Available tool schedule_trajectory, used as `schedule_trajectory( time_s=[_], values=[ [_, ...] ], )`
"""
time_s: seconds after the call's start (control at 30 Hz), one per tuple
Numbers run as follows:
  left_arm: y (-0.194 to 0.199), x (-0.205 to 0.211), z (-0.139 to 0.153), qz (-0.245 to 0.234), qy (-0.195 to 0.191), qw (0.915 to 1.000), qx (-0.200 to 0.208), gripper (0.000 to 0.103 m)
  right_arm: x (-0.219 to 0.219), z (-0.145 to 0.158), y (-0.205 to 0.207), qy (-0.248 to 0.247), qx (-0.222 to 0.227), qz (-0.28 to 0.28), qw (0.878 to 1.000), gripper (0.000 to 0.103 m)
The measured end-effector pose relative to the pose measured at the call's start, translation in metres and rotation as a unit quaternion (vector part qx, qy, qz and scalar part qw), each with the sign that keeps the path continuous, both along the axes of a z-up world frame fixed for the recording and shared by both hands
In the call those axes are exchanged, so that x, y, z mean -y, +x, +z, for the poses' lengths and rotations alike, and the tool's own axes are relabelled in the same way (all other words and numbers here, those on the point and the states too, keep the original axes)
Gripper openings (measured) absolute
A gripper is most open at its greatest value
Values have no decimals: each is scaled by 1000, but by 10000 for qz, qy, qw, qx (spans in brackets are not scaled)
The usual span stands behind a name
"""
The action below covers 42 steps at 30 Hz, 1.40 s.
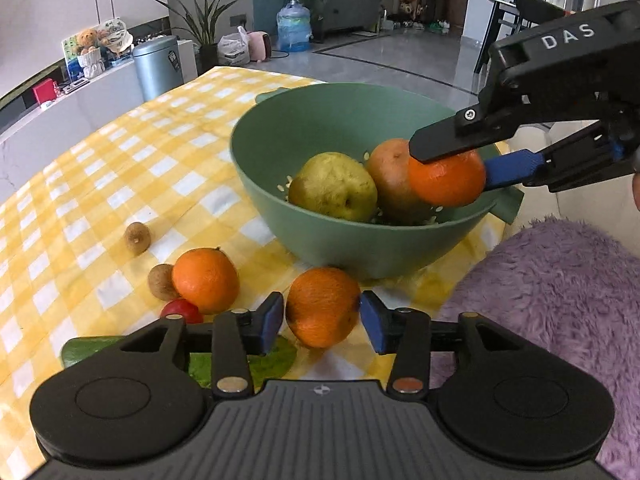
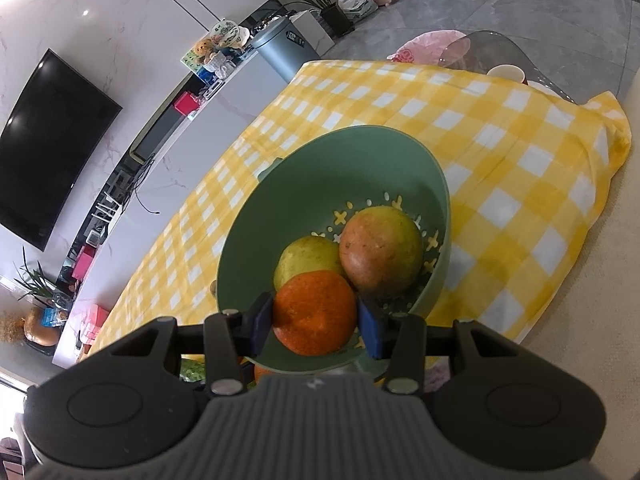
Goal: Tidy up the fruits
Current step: 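Carry both oranges over the green colander and lower them in, then open both grippers to drop the oranges into the colander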
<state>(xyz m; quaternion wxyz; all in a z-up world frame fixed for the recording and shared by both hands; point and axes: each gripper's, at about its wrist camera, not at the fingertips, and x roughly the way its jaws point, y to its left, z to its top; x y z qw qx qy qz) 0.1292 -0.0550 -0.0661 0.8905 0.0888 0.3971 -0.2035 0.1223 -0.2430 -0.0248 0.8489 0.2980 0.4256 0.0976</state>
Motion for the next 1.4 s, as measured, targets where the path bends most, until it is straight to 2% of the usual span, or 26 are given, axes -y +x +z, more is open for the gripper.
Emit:
schedule_trajectory(
  time_s=[0.07,0.17,0.33,0.53,0.67,0.73,0.8,0.87,0.97,1.07,1.23,1.27,1.33,1.37,1.4],
  values=[
    [3,2,-2,4,-36,10000,-77,54,-1,0,0,-55,21,-3,10000,43],
    [2,6,-5,-60,52,9998,-203,46,0,1,0,-129,40,-42,9999,43],
    [-2,3,-1,118,-74,9995,-289,45,2,1,0,-208,55,-128,9997,43],
    [-21,-24,35,165,-860,9961,65,45,2,2,-1,-223,90,-188,9995,43],
    [-28,-37,61,189,-1298,9910,255,45,8,9,-5,-37,335,-316,9989,43],
    [-23,-41,71,212,-1673,9855,200,45,11,15,-5,116,507,-399,9978,43],
    [-13,-34,78,82,-1821,9832,57,45,10,22,2,92,643,-430,9970,43],
    [1,-21,79,-77,-1775,9840,-143,45,8,29,13,2,695,-398,9968,43],
    [22,-6,71,-54,-1599,9862,-432,45,4,30,31,-60,659,-337,9972,43],
    [37,3,62,42,-1449,9877,-588,45,1,21,47,-154,532,-286,9981,43],
    [49,9,51,-97,-1330,9874,-850,45,1,2,64,-34,468,-189,9987,43],
    [48,7,48,-38,-1312,9878,-833,47,2,-1,68,4,491,-215,9986,43],
    [48,3,48,109,-1374,9880,-693,57,5,-5,70,67,508,-356,9980,45],
    [47,1,49,122,-1481,9867,-654,64,7,-7,72,107,491,-391,9980,54],
    [46,-3,50,89,-1621,9846,-647,68,9,-8,72,206,476,-389,9979,59]
  ],
)
